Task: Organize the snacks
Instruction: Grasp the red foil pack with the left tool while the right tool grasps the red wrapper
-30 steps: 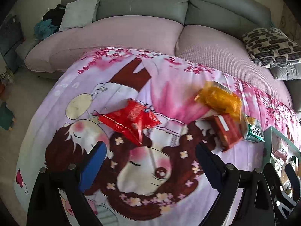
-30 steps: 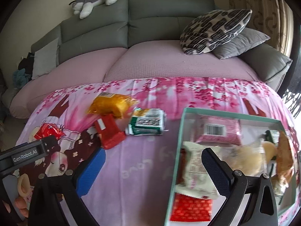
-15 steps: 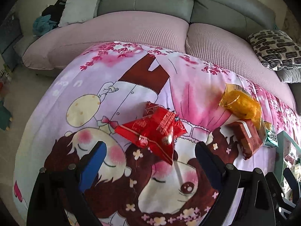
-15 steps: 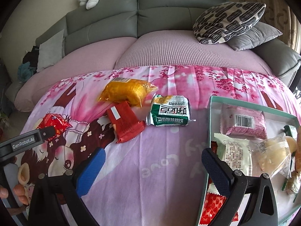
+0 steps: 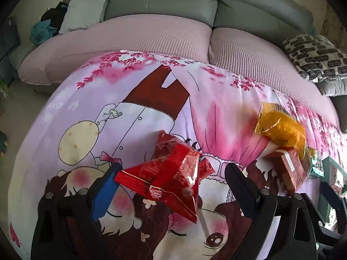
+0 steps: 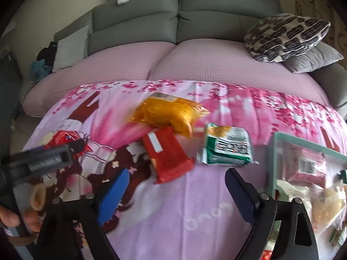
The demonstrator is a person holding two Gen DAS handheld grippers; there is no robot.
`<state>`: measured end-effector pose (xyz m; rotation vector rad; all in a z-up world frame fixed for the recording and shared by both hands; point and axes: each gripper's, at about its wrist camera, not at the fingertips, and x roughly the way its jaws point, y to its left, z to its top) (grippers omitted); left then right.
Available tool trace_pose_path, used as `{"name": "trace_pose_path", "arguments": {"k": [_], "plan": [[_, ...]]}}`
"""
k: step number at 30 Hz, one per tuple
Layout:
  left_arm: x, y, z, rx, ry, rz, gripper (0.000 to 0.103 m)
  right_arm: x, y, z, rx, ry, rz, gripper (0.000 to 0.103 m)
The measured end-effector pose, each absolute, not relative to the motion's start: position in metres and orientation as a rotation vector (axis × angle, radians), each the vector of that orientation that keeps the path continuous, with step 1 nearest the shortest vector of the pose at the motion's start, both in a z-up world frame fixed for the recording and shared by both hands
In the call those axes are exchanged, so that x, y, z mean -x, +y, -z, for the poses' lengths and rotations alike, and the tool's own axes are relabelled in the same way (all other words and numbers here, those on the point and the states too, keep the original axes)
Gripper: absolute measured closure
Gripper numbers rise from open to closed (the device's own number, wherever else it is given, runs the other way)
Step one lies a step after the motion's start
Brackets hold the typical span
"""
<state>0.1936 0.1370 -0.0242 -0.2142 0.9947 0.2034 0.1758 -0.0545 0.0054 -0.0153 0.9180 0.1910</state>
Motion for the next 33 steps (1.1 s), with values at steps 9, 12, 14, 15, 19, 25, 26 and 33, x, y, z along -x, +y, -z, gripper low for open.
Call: {"name": "trace_pose_path", "arguments": {"k": [9, 12, 14, 15, 19, 25, 26, 33], "plan": [[-0.196, 0.138, 0.027, 0.229, 0.983, -0.146, 0.015, -0.199, -0.036, -0.001, 0.070, 0.936, -0.247, 0.037], [-0.196, 0.137, 0.027, 0.232, 0.980, -0.133, 0.029, -0.208, -0.035, 0.004, 0.075, 0.950, -0.261, 0.045], [-0.197, 0.135, 0.028, 0.232, 0.988, -0.120, 0.032, -0.212, -0.034, 0.007, 0.085, 0.954, -0.260, 0.046], [-0.197, 0.134, 0.029, 0.229, 0.990, -0.115, 0.033, -0.215, -0.034, 0.008, 0.093, 0.958, -0.256, 0.046], [-0.197, 0.129, 0.030, 0.231, 0.996, -0.082, 0.041, -0.218, -0.037, 0.013, 0.092, 0.987, -0.254, 0.050], [-0.198, 0.118, 0.031, 0.218, 1.002, -0.055, 0.042, -0.214, -0.035, 0.015, 0.083, 1.002, -0.277, 0.055], [-0.198, 0.117, 0.032, 0.215, 1.004, -0.055, 0.043, -0.214, -0.034, 0.017, 0.091, 1.007, -0.279, 0.056], [-0.195, 0.112, 0.035, 0.215, 1.011, -0.063, 0.046, -0.213, -0.032, 0.025, 0.087, 1.025, -0.255, 0.060]]}}
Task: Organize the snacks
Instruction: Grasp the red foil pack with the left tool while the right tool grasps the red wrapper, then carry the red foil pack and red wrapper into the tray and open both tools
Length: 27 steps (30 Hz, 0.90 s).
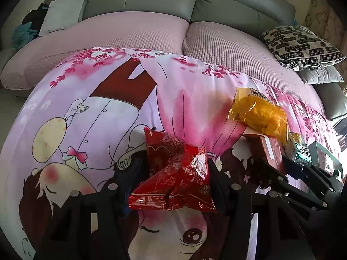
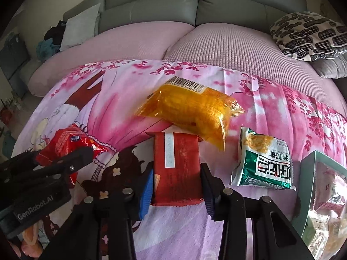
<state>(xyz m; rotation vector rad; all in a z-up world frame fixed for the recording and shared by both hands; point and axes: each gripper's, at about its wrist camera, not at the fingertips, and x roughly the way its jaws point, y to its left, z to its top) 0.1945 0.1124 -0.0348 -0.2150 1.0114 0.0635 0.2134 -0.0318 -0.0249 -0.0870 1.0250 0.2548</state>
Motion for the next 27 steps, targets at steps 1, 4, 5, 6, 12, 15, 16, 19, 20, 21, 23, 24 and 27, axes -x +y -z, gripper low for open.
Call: {"name": "trace_pose_path", "arguments": {"k": [1, 4, 5, 6, 12, 15, 16, 19, 20, 21, 23, 24, 27], "plan": [[-0.194, 0.112, 0.035, 0.217, 1.012, -0.065, 0.046, -0.213, -0.032, 0.025, 0.083, 1.023, -0.252, 0.061], [-0.192, 0.111, 0.034, 0.222, 1.009, -0.071, 0.047, -0.208, -0.034, 0.023, 0.059, 1.022, -0.246, 0.061], [-0.192, 0.111, 0.034, 0.225, 1.007, -0.072, 0.048, -0.206, -0.034, 0.022, 0.051, 1.020, -0.246, 0.061], [-0.191, 0.111, 0.034, 0.229, 1.005, -0.073, 0.049, -0.203, -0.036, 0.021, 0.042, 1.017, -0.247, 0.061], [-0.185, 0.103, 0.033, 0.241, 0.997, -0.054, 0.049, -0.187, -0.043, 0.010, 0.010, 1.000, -0.241, 0.061], [-0.183, 0.100, 0.028, 0.239, 0.982, -0.048, 0.050, -0.179, -0.049, 0.001, -0.005, 0.983, -0.233, 0.061], [-0.182, 0.099, 0.025, 0.240, 0.977, -0.048, 0.050, -0.177, -0.052, -0.002, -0.009, 0.977, -0.230, 0.061], [-0.181, 0.094, 0.020, 0.235, 0.967, -0.044, 0.050, -0.167, -0.062, -0.011, -0.032, 0.966, -0.215, 0.061], [-0.181, 0.093, 0.019, 0.234, 0.966, -0.044, 0.051, -0.163, -0.066, -0.013, -0.042, 0.965, -0.209, 0.061], [-0.181, 0.091, 0.017, 0.230, 0.964, -0.043, 0.051, -0.160, -0.069, -0.015, -0.050, 0.964, -0.206, 0.061], [-0.180, 0.086, 0.013, 0.221, 0.959, -0.041, 0.051, -0.154, -0.075, -0.018, -0.061, 0.962, -0.201, 0.061], [-0.180, 0.084, 0.012, 0.218, 0.957, -0.041, 0.051, -0.152, -0.078, -0.020, -0.067, 0.962, -0.198, 0.061], [-0.178, 0.074, 0.004, 0.201, 0.943, -0.036, 0.051, -0.145, -0.087, -0.026, -0.092, 0.954, -0.194, 0.061]]}}
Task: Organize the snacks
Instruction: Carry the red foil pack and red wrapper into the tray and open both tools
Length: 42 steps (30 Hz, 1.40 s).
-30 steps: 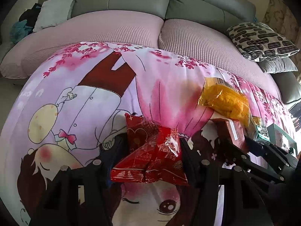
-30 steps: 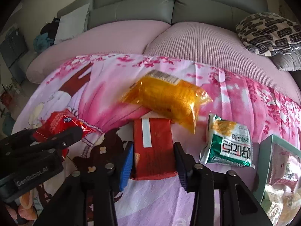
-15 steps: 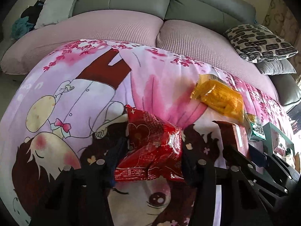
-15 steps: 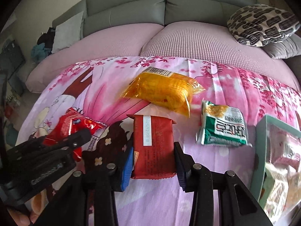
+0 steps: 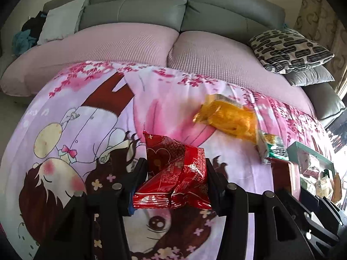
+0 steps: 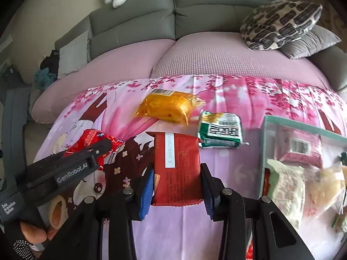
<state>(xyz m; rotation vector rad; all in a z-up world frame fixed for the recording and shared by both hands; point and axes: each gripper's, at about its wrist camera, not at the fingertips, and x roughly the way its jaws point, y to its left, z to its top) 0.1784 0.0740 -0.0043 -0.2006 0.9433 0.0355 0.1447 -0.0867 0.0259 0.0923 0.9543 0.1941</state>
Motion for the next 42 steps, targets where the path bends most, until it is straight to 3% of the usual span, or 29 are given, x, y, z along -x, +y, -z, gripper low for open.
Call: {"name": "trace_pose_path", "arguments": {"k": [28, 42], "plan": [[-0.164, -0.067, -0.060, 0.068, 0.798, 0.170, 0.051, -0.109, -0.263, -0.063, -0.308, 0.831, 0.126, 0.061], [-0.157, -0.150, -0.052, -0.008, 0.814, 0.320, 0.051, -0.089, -0.326, -0.068, -0.372, 0.806, 0.279, 0.061]]}}
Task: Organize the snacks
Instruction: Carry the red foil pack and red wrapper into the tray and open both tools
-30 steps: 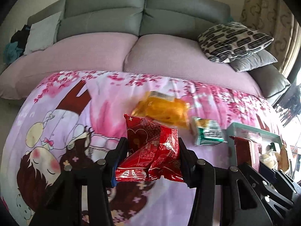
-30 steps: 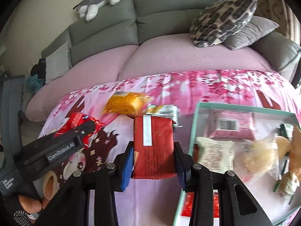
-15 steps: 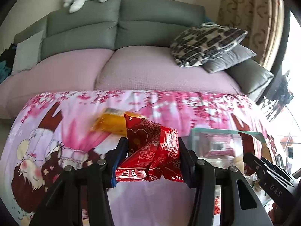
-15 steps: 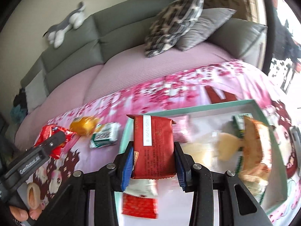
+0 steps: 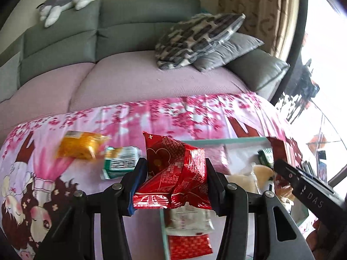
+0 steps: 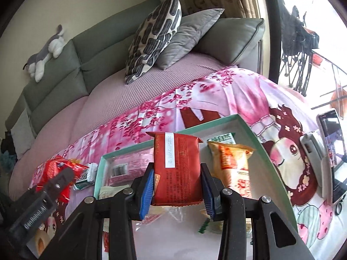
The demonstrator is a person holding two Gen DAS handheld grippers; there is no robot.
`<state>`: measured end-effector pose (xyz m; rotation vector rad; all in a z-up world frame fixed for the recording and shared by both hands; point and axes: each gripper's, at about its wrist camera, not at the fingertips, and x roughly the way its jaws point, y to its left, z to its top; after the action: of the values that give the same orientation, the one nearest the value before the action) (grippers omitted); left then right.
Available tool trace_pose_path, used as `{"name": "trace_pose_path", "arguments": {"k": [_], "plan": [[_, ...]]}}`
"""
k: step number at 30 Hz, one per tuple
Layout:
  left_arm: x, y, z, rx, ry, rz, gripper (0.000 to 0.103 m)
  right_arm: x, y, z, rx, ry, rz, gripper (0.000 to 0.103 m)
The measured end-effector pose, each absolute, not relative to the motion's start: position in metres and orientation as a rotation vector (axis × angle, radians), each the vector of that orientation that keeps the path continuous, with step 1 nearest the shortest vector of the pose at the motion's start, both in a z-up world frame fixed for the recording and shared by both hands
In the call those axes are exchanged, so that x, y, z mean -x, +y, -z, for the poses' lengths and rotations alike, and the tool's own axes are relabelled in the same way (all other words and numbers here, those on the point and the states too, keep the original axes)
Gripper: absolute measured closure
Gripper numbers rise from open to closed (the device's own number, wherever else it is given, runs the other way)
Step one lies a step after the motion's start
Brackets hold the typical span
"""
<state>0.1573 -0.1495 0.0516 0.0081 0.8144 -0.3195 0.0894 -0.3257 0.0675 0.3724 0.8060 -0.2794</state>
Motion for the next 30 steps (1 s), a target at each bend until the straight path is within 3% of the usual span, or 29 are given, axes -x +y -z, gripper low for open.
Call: {"name": "trace_pose_path", "arguments": {"k": [30], "plan": [[-0.160, -0.191, -0.015, -0.093, 0.884, 0.379, 0.050, -0.101, -0.321, -0.048, -0.323, 0.913, 0.272, 0.060]]}}
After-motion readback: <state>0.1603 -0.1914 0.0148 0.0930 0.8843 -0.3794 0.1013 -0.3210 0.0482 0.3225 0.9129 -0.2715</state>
